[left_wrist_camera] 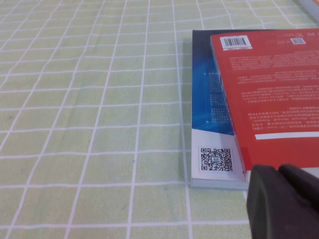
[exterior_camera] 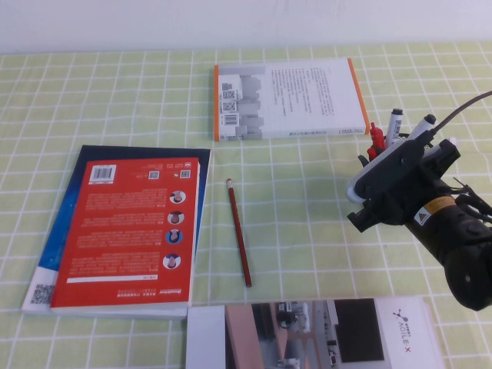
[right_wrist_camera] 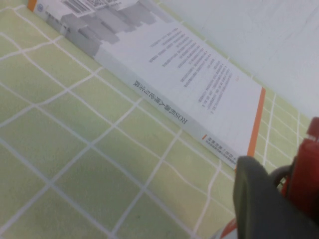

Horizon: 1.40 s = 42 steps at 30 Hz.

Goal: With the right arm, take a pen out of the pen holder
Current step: 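Take a marker out of the pen holder and lay it on the table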

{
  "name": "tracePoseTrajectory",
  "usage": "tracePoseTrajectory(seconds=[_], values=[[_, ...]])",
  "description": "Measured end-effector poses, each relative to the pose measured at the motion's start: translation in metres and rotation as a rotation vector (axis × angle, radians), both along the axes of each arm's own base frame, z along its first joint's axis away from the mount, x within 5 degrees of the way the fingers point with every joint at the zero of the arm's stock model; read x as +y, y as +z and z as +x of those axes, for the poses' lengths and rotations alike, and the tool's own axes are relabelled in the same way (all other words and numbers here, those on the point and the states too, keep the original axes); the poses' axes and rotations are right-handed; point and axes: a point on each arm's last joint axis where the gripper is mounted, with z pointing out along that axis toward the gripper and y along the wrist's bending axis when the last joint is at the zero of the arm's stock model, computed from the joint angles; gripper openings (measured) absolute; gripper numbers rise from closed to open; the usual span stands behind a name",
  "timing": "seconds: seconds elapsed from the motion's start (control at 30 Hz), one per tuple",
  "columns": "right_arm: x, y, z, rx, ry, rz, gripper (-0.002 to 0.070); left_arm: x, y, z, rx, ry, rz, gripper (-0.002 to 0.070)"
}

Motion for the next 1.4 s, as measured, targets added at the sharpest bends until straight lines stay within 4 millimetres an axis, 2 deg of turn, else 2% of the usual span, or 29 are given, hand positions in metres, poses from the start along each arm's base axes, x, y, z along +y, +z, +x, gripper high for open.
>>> tracePoseTrajectory(seconds=[0.3, 0.5, 0.67, 1.2, 1.4], values=[[0.0002, -0.0012, 0.0005, -0.007, 0.0, 0.0, 0.0109, 0.0, 0.0, 0.0, 0.0, 0.0, 0.0, -0.0005], [-0.0003, -0.003, 0.0006, 0.007, -0.008, 0.001, 0.0274, 0.0, 0.0, 0.0, 0.0, 0.0, 0.0, -0.0005], [-0.0021, -0.0032, 0.0012, 0.014, -0.032, 0.014, 0.0337, 0.0, 0.0, 0.0, 0.0, 0.0, 0.0, -0.0005], [-0.0057, 0.0022, 0.001, 0.037, -0.085, 0.088, 0.0344, 0.0, 0.0, 0.0, 0.0, 0.0, 0.0, -0.0005], [-0.0059, 0.0029, 0.001, 0.037, -0.088, 0.094, 0.0291, 0.0, 0.0, 0.0, 0.0, 0.0, 0.0, -0.0005]])
